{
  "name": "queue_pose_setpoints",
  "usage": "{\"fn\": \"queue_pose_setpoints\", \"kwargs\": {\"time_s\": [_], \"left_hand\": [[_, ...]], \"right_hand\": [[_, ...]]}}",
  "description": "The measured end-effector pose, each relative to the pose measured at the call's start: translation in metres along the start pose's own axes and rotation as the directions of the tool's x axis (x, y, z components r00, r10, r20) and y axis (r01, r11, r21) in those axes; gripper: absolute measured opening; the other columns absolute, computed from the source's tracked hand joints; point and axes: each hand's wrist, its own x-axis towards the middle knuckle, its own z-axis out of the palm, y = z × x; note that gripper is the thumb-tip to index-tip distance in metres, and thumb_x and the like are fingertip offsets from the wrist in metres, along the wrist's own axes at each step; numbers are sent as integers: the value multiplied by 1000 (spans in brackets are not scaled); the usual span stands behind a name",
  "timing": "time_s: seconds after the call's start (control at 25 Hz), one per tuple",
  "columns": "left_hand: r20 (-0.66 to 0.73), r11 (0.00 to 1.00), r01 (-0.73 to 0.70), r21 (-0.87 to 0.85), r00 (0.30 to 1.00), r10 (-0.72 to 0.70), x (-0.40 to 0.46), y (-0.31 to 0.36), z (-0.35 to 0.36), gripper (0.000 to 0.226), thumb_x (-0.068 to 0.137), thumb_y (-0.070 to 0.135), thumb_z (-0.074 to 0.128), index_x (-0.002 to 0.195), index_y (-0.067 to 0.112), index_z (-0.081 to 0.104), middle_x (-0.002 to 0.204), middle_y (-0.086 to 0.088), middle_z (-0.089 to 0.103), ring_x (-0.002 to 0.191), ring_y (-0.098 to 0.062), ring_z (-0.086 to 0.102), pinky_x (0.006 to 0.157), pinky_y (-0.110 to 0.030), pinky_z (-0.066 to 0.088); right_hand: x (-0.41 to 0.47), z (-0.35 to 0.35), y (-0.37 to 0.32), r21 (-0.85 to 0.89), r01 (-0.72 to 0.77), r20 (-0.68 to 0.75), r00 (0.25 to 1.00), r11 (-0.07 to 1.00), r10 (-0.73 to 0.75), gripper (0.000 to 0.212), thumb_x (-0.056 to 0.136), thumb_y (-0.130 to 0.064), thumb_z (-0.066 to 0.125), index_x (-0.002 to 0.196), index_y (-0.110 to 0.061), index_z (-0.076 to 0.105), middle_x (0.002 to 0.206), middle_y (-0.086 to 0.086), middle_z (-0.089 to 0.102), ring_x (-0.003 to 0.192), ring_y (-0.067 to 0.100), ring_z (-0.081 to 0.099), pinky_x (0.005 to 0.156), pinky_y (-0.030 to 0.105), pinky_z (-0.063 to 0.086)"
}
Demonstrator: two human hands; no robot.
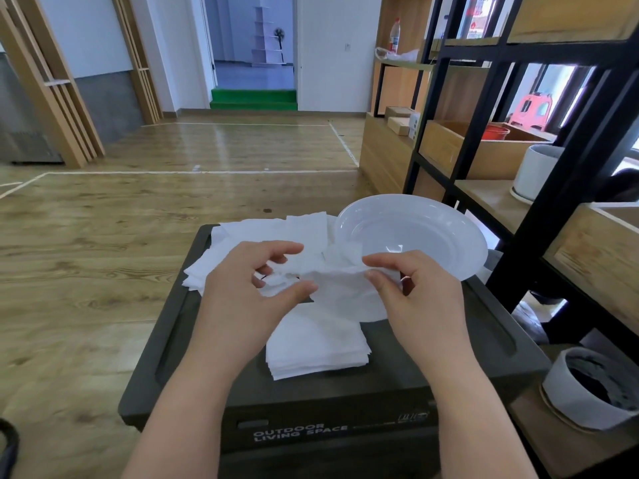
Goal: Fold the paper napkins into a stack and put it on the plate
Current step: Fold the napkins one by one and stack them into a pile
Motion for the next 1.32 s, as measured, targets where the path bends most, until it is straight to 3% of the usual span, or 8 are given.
{"fn": "queue_pose_setpoints", "kwargs": {"time_s": [0.16,0.4,0.52,0.68,0.8,0.92,1.04,1.32], "left_hand": [[93,990,-68,126,994,57,-1,0,10,44,67,46,76,108,51,62,114,26,53,112,3,44,90,-19,39],[158,996,-82,-32,984,86,1,-5,6,8,83,40,63,83,40,71,90,25,68,91,3,61,79,-14,44],[302,988,-6,-153,952,52,3,-9,1,21,92,38,53,84,34,71,79,17,66,74,-3,57,68,-14,40],[248,933,274,-234,945,-216,1,-16,14,49,96,41,45,83,-5,55,73,-2,46,67,-17,39,65,-29,31],[121,891,429,-148,902,-414,-3,-20,26,51,93,41,50,62,1,44,59,-2,36,56,-14,32,56,-27,25],[17,902,426,60,904,-428,-5,-29,28,49,93,37,51,54,15,31,48,5,27,45,-12,26,47,-25,20],[2,865,405,296,905,-424,-7,-40,31,42,95,35,48,62,9,48,55,-4,45,50,-16,42,45,-27,27],[-44,835,398,380,909,-414,-8,-51,31,35,92,41,53,64,19,48,59,9,45,51,-5,39,46,-18,28]], "right_hand": [[0,-2,-9,108,36,15,999,994,-38,21,85,-19,68,93,-39,67,90,-24,61,93,-13,52,75,0,39],[0,-2,-6,-71,37,124,992,997,-28,29,79,-38,70,104,-47,57,113,-16,41,107,-1,31,77,7,30],[2,-3,-7,192,-153,244,964,969,104,8,78,-45,64,87,-45,64,115,-26,52,108,-6,44,79,9,34],[1,19,-3,471,-540,370,839,698,399,12,88,-37,62,86,-29,71,83,-17,71,76,0,66,63,18,53],[-2,39,4,328,-578,265,815,747,515,26,91,-34,58,81,-14,71,77,-1,69,73,16,63,71,33,54],[3,47,10,-35,-371,129,919,928,372,53,90,-41,55,50,-8,44,47,0,38,44,13,34,49,22,32],[8,54,14,-281,-239,182,938,929,297,57,89,-47,53,49,-14,29,46,-3,28,43,12,28,45,22,22],[6,56,31,-215,-298,266,899,930,349,14,86,-38,62,83,-25,56,82,-9,55,69,1,48,55,12,31]]}}
